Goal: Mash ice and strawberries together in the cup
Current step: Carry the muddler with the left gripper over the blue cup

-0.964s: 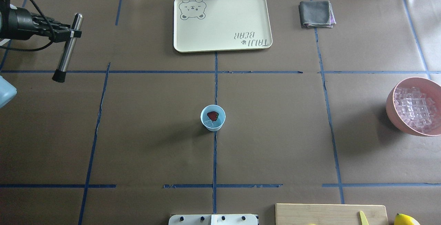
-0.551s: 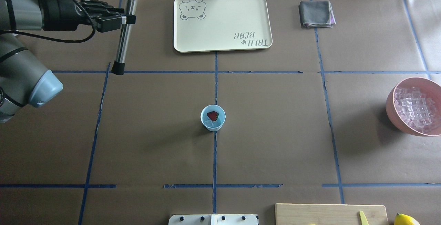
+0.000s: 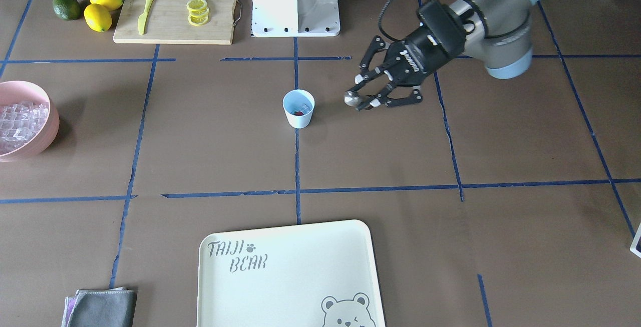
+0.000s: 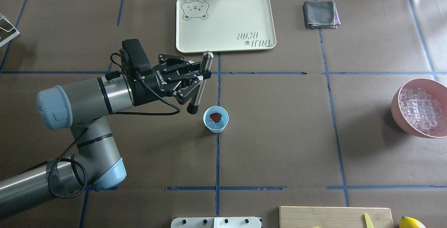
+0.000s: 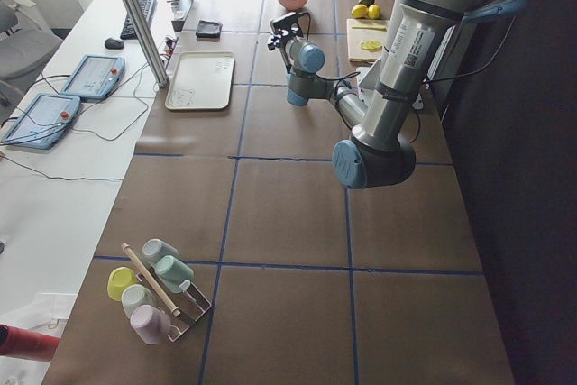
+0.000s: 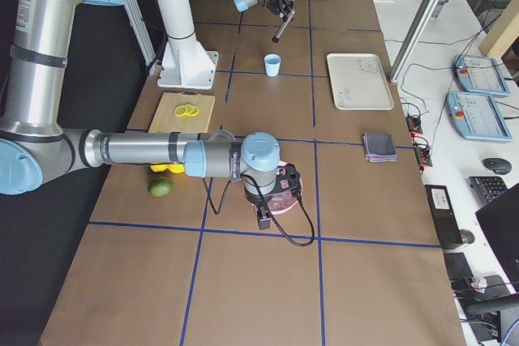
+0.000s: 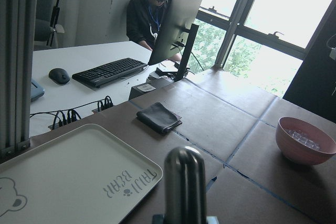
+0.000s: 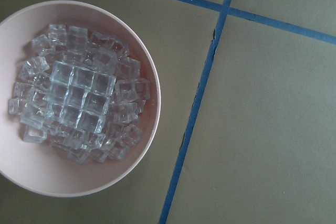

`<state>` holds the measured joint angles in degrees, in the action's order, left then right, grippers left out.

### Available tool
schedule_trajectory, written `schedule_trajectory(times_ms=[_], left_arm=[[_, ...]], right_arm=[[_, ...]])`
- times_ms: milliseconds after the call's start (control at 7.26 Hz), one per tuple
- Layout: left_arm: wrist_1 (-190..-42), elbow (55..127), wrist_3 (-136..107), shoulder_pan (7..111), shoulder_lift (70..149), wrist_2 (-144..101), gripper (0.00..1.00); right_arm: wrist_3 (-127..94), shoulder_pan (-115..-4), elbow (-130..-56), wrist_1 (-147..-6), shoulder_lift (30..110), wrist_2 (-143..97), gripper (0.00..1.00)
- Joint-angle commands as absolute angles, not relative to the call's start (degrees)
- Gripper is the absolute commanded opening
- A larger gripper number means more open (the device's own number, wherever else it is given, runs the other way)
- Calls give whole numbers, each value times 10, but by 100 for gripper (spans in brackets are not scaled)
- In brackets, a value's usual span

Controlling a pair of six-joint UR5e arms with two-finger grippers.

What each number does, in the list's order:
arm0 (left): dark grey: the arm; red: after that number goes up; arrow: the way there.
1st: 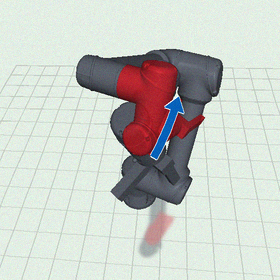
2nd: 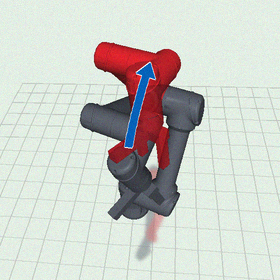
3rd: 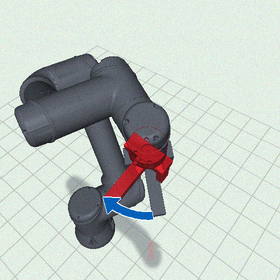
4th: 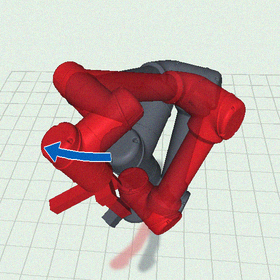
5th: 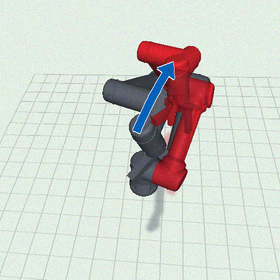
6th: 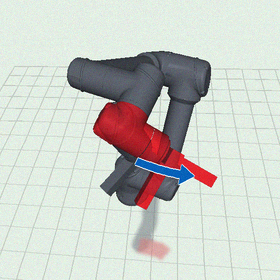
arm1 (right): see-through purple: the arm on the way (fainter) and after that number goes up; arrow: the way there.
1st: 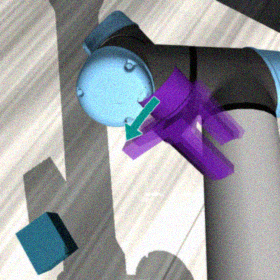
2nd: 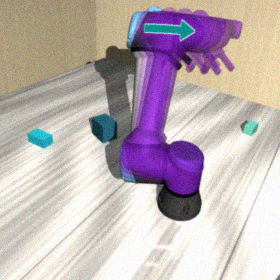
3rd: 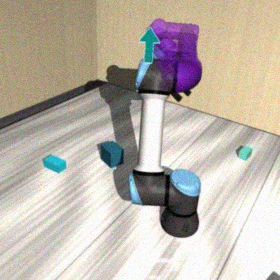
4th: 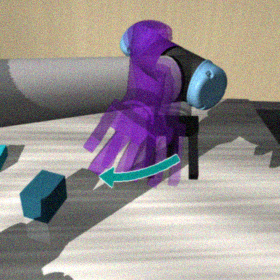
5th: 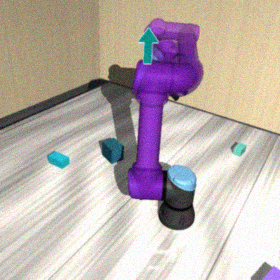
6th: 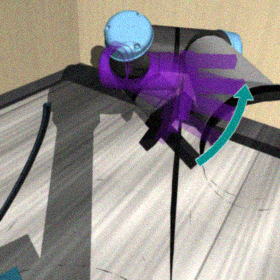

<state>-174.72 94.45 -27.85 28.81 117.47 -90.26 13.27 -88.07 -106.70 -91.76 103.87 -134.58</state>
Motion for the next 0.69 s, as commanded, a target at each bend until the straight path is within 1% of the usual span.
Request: schedule_trajectory(times_ms=[0, 138, 275, 413, 551], left_arm=[[-1776, 945, -160, 270, 1197, -882, 0], [-1779, 944, -134, 265, 1201, -870, 0], [-1804, 926, -132, 237, 1211, -845, 0], [-1863, 885, -132, 232, 1221, -833, 0], [-1892, 858, -127, 230, 1221, -832, 0]], right_arm=[[133, -881, -1067, -918, 1039, -1346, 100], [134, -881, -1067, -918, 1039, -1346, 100], [133, -881, -1068, -918, 1040, -1346, 100], [134, -881, -1068, -918, 1040, -1346, 100], [134, -882, -1068, -917, 1040, -1346, 100]])
